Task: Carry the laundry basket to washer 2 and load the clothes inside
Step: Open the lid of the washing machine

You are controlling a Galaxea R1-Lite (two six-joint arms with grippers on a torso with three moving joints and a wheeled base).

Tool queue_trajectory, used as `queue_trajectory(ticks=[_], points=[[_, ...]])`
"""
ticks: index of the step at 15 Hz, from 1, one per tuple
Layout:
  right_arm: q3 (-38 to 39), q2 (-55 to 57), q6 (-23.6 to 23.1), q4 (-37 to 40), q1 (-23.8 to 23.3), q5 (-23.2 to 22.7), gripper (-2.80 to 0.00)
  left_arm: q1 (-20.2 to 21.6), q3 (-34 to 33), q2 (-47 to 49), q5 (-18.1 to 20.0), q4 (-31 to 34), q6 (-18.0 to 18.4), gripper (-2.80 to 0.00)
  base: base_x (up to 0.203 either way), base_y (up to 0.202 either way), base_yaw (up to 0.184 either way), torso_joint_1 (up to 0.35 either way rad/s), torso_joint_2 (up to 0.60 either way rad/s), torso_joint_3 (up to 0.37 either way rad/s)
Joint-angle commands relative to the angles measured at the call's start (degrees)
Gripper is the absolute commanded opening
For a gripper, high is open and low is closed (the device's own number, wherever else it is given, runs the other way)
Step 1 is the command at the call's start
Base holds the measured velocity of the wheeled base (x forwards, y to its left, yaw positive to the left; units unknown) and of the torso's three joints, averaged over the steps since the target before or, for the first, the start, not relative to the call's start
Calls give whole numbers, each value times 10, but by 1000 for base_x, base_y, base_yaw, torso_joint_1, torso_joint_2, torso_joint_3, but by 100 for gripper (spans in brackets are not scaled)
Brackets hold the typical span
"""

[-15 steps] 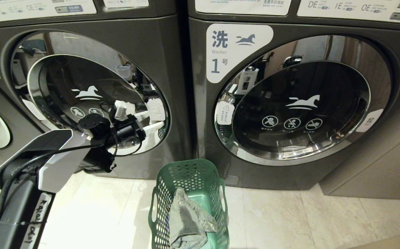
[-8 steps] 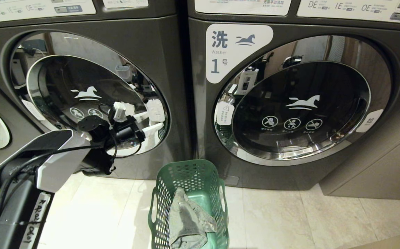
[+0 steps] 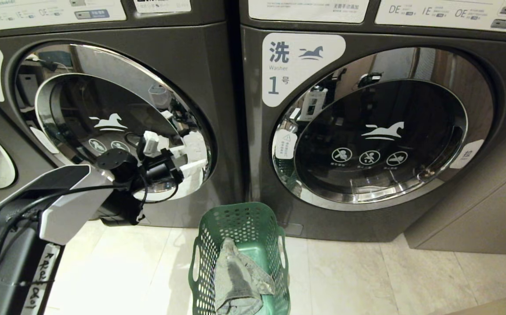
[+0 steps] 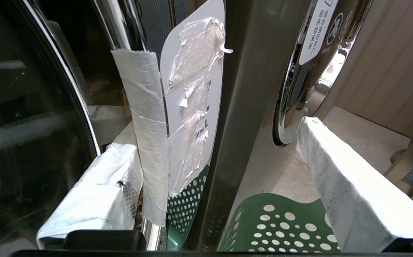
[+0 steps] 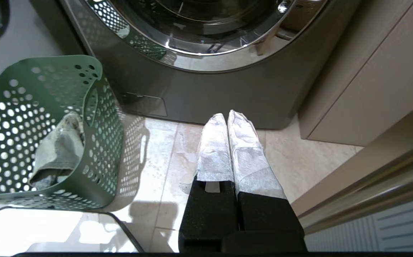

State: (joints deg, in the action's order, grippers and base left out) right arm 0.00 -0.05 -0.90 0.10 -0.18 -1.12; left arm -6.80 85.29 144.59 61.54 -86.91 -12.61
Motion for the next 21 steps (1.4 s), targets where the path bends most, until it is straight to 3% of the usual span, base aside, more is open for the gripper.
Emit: queue_trajectory(ticks=[1, 11, 14, 17, 21], points=[[0, 0, 0, 0, 0, 0, -280, -31, -1, -4, -1, -4, -1, 0, 0, 0, 0, 0, 0, 0], [0, 0, 0, 0, 0, 0, -280, 127, -9, -11, 0, -8, -16, 0, 0, 0, 0, 0, 0, 0], [0, 0, 0, 0, 0, 0, -280, 148, -28, -17, 0, -8, -14, 0, 0, 0, 0, 0, 0, 0], [0, 0, 0, 0, 0, 0, -280, 164, -102, -59, -1, -8, -5, 0, 0, 0, 0, 0, 0, 0], [0, 0, 0, 0, 0, 0, -280, 206, -269, -223, -3, -8, 11, 0, 0, 0, 0, 0, 0, 0]])
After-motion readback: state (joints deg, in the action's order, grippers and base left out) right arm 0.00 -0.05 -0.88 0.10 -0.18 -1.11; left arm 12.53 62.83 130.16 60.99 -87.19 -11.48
